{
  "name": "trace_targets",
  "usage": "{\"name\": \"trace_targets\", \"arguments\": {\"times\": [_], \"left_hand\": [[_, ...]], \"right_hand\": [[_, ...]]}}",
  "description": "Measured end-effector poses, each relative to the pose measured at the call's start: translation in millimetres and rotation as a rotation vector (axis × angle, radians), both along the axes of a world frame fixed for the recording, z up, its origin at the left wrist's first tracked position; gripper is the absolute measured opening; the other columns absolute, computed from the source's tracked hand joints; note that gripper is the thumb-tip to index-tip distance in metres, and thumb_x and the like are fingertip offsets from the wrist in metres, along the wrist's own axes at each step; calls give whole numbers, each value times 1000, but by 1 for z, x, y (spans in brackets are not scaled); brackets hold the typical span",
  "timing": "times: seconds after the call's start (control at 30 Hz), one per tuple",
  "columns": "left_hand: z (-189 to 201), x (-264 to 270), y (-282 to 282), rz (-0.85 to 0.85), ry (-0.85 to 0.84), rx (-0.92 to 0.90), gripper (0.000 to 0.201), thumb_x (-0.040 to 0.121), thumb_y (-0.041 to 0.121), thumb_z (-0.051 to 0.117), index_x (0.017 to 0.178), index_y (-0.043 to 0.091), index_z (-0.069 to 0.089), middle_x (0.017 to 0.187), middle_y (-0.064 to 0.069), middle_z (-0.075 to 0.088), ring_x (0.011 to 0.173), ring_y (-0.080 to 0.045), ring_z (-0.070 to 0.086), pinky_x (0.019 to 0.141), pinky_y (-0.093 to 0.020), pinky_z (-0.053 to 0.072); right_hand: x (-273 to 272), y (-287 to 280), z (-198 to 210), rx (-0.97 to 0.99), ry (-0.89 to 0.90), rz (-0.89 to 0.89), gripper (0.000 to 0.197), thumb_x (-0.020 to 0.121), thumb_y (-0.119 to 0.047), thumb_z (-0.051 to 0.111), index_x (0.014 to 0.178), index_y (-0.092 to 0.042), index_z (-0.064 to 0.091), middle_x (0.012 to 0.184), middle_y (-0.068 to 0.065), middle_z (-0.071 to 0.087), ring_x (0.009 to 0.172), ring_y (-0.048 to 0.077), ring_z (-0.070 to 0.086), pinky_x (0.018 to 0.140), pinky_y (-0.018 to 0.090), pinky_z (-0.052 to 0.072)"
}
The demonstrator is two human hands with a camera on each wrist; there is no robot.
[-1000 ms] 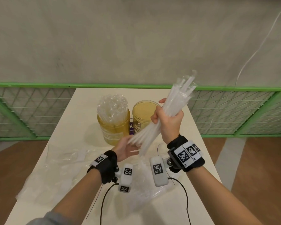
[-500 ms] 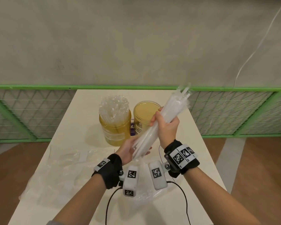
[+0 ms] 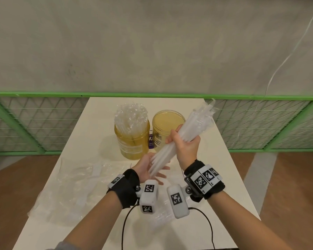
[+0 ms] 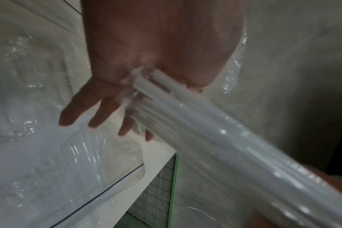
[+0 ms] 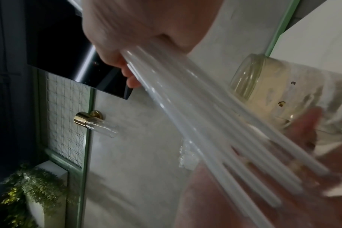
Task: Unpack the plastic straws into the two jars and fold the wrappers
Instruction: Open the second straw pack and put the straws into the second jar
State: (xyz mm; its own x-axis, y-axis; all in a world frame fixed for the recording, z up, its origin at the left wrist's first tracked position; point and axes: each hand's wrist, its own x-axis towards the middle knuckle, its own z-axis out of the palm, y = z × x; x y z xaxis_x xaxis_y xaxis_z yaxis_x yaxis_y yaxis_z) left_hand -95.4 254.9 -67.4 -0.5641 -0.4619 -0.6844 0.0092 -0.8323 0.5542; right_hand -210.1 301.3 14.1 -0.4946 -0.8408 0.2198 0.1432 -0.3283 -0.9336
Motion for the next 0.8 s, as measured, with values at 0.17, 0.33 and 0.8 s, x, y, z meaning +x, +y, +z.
{"name": "trace_targets", "arguments": {"times": [0.17,0.33,0.8], "left_hand": [[0,-10,0,195,112,43,42,96,26,28,102,-4,58,89,-26,68,93,-38,60,89,-49,46],[5,-11,5,408,113,67,31,94,12,33,98,-10,55,75,-29,67,79,-38,64,55,-39,59],[-6,-2,-4,431,-5,22,25,97,16,40,89,-2,54,58,-14,64,47,-19,65,41,-21,51]], "right_hand": [[0,2,3,-14,26,-43,27,84,12,57,71,-12,52,46,-6,55,46,9,54,55,18,48],[4,8,-3,47,-30,3,27,81,13,60,70,-11,53,54,2,59,48,12,60,53,22,51],[-4,1,-12,165,96,104,7,77,-4,71,73,-6,66,76,-1,66,74,5,64,66,16,49]]}}
